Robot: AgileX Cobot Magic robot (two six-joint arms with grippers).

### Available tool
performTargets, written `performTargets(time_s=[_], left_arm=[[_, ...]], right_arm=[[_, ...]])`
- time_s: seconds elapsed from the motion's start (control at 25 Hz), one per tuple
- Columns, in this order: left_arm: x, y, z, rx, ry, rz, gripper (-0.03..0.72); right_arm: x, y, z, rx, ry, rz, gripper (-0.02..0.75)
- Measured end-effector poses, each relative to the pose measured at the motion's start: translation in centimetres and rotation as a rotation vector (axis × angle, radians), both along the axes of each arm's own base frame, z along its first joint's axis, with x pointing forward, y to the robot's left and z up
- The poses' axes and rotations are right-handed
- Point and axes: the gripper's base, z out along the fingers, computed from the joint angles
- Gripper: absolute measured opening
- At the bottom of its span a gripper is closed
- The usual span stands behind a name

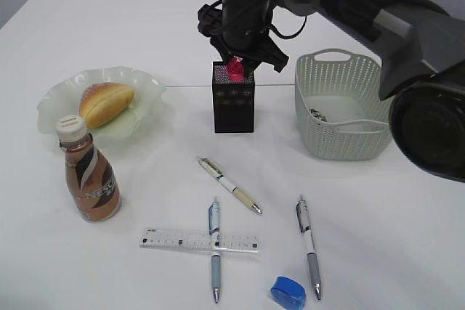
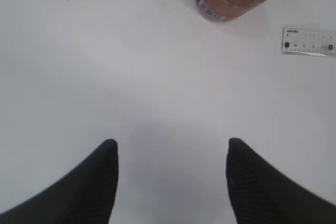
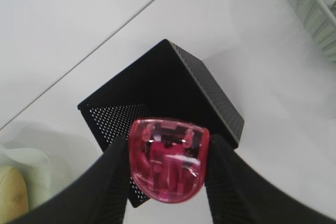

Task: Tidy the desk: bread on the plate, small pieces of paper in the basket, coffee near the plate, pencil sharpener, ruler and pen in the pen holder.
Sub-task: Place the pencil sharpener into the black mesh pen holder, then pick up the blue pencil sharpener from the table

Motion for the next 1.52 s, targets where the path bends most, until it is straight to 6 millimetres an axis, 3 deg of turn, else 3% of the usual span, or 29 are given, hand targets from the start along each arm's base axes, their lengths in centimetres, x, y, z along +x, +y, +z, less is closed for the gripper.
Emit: performTargets(time_s=[0.92, 1.28, 1.52], left_arm=[[0.0, 0.0, 0.0, 0.0, 0.0, 0.0, 0.469], [0.0, -0.02, 0.0, -0.002, 0.0, 0.001, 0.468], [0.0, -0.02, 0.0, -0.002, 0.0, 0.001, 0.468]], right_arm=[[-0.01, -0.01, -0.01, -0.026, 0.001, 0.046, 0.346], [-0.06, 0.08, -0.03, -0.029, 0.006, 0.072, 0.415], [-0.18, 0.36, 0.13, -0.027, 0.012, 0.135, 0.421]])
